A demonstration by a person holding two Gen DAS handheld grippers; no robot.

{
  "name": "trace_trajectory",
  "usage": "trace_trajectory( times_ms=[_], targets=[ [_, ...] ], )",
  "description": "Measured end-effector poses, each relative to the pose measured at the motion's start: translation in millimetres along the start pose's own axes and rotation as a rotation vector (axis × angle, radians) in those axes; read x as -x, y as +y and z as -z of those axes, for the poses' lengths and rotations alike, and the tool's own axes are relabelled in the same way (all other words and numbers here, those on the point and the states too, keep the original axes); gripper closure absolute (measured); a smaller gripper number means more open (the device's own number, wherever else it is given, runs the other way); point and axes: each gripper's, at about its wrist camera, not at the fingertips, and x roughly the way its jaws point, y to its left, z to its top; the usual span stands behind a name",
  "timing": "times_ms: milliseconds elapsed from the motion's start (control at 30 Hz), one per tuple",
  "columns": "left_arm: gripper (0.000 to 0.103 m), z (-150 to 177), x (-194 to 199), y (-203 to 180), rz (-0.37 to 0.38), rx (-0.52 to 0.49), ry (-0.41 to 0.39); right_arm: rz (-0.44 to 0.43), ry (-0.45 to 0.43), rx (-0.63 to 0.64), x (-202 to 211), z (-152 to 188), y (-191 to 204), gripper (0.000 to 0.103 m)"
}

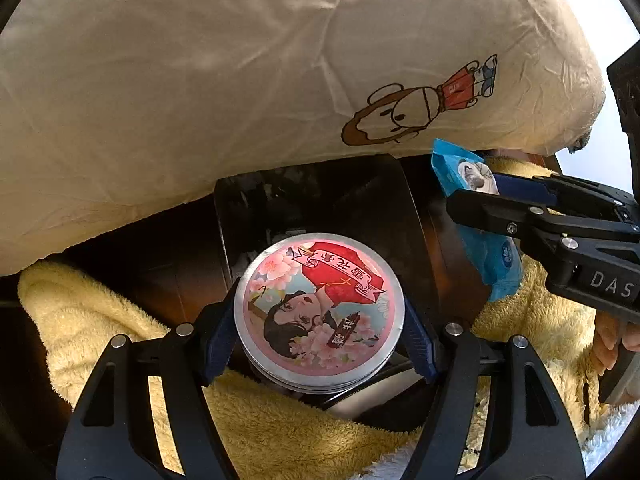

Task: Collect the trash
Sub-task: 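Lower the wipes packet and tin into the bin and open both tools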

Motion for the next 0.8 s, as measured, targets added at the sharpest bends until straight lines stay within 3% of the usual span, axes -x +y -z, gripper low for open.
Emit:
trace_trajectory(
  times_ms=[133,300,500,567,800],
  targets=[
    [0.036,-2,-1,3,-0.001,0.005,0.012,0.004,0.012,-0.01,-5,-5,3,0.054],
    [0.023,-11,7,-5,-0.008,0.013,-0.009,0.018,0.008,-0.032,-2,-8,-4,0.045],
    [0.011,-13,33,-5,-0.043,0.014,-0.08,0.038,-0.061,-0.048,25,-10,-6,0.021],
    [0.008,-13,48,-6,-0.053,0.017,-0.115,0.056,-0.095,-0.043,41,-13,-11,0.007],
    [0.008,-14,114,-12,-0.11,0.007,-0.27,0.139,-0.247,-0.003,102,-25,2,0.004]
  ],
)
